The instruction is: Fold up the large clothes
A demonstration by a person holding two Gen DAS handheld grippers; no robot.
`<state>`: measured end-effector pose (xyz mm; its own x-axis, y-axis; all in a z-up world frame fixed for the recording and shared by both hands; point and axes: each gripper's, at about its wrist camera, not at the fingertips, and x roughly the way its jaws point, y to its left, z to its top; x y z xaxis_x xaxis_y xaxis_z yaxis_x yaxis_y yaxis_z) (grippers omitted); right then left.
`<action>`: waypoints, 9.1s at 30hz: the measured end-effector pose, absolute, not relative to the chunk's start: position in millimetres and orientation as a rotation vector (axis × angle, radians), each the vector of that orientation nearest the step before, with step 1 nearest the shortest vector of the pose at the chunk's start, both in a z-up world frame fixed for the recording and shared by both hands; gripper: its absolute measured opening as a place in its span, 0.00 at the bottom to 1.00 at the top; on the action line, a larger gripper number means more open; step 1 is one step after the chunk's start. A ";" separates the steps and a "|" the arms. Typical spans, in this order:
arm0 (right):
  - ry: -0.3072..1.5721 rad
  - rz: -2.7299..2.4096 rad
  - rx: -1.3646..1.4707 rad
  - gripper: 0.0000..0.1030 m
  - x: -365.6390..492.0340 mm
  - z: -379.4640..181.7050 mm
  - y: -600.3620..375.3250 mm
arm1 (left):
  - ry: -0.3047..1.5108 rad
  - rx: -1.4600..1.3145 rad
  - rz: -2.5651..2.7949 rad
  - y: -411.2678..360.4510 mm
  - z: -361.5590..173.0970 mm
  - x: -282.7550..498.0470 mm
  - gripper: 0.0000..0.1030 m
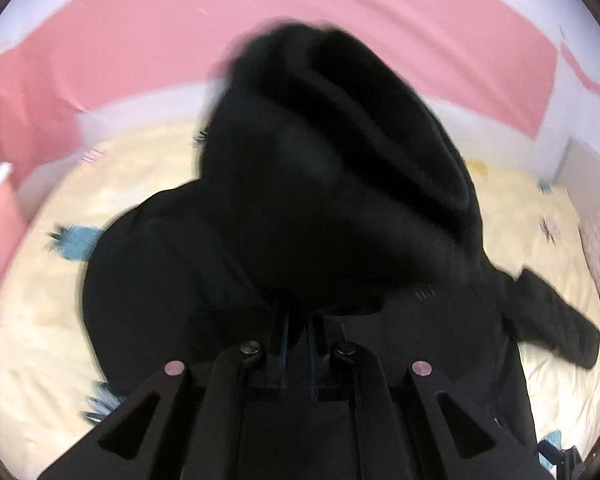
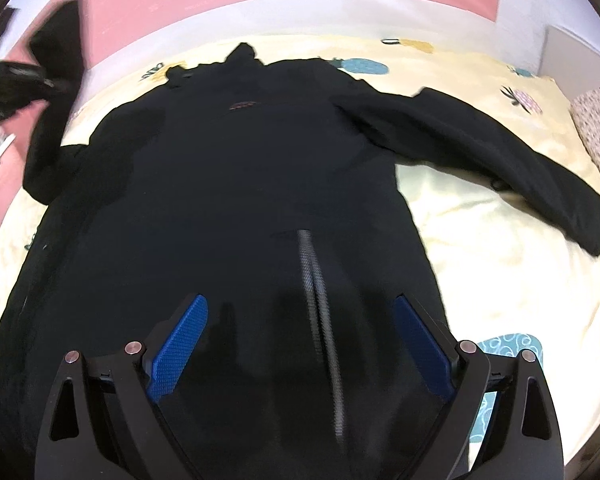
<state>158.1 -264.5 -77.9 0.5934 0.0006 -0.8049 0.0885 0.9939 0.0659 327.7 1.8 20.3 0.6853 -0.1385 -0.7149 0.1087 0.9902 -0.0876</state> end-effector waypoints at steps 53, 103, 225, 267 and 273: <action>0.923 0.061 0.211 0.06 355.6 -51.3 -229.9 | 0.770 -0.104 -0.078 123.2 -40.5 315.1 0.62; 0.829 -0.080 0.135 0.46 102.9 12.7 -264.9 | 0.853 0.035 -0.274 -12.7 18.1 132.0 0.61; 0.763 0.104 0.297 0.64 314.9 -16.1 -202.4 | 0.820 -0.235 -0.034 152.8 -59.7 271.4 0.61; 0.946 0.255 -0.021 0.47 405.8 -93.4 -70.4 | 0.859 -0.206 -0.039 145.4 -79.7 281.9 0.61; 0.849 0.246 0.008 0.47 359.3 -55.0 -107.0 | 0.862 -0.209 -0.016 153.2 -80.7 282.3 0.61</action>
